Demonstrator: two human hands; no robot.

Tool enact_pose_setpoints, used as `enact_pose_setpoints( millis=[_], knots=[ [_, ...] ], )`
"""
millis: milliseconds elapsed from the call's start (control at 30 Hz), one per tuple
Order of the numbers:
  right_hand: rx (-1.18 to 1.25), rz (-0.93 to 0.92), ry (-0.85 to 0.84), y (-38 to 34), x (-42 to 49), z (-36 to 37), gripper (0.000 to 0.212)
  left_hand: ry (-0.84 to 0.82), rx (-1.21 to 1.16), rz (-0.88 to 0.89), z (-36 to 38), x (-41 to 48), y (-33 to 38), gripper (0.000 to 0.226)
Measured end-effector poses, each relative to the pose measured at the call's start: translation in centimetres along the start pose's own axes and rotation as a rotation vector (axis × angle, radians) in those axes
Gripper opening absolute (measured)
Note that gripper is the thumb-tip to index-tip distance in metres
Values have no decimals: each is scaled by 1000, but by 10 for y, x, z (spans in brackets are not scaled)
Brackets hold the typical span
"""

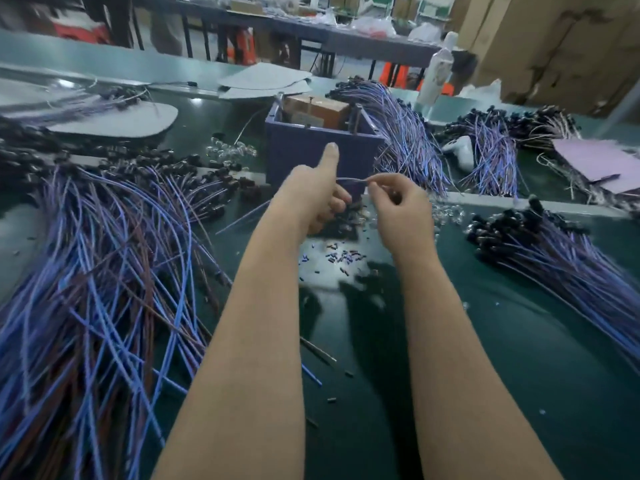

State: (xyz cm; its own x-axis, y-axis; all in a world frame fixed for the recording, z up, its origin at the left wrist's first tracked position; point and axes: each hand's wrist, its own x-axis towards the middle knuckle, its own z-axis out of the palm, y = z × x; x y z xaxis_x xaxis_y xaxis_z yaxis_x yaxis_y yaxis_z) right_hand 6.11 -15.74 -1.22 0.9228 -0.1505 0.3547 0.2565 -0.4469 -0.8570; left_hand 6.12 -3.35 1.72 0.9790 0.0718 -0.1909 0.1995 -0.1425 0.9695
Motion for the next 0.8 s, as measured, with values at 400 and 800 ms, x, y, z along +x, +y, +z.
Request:
enact_pose_setpoints(
  millis=[400, 800],
  knots=[
    [-256, 238, 440, 41, 1, -41, 23, 203, -1102, 135, 17, 22, -41, 31],
    [-531, -115, 71, 33, -16, -3, 26, 51, -602, 218, 50, 15, -52, 29]
  ],
)
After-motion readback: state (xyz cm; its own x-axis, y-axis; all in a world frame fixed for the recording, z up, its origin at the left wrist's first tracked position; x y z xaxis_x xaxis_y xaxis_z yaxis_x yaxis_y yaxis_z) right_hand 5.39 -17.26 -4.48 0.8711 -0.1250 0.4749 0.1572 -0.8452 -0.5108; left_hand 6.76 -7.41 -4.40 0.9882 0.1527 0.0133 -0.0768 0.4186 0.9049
